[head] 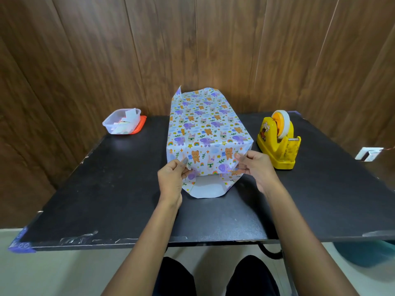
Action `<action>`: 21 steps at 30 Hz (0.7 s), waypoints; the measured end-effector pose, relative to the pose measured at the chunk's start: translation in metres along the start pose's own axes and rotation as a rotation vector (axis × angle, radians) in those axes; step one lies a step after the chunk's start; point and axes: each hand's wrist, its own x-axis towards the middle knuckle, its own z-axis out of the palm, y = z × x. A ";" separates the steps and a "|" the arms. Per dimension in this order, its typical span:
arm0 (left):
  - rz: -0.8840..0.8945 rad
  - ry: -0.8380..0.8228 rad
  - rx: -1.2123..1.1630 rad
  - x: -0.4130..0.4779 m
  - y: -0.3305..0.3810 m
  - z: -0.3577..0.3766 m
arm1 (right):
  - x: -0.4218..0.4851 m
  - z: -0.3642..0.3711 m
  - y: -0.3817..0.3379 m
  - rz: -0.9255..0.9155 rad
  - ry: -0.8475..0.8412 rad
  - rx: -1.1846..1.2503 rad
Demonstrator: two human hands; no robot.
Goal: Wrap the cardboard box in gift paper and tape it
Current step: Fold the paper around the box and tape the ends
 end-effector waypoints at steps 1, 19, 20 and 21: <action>0.006 0.018 0.024 0.001 -0.001 0.001 | 0.000 0.000 0.000 -0.008 0.009 -0.015; 0.072 0.258 0.562 0.004 0.002 0.012 | 0.006 0.008 0.005 -0.011 0.124 -0.176; 0.108 0.289 0.639 -0.001 0.006 0.013 | 0.006 0.009 0.005 -0.011 0.127 -0.183; 0.156 0.330 0.719 -0.004 0.009 0.014 | 0.006 0.009 0.005 -0.009 0.130 -0.189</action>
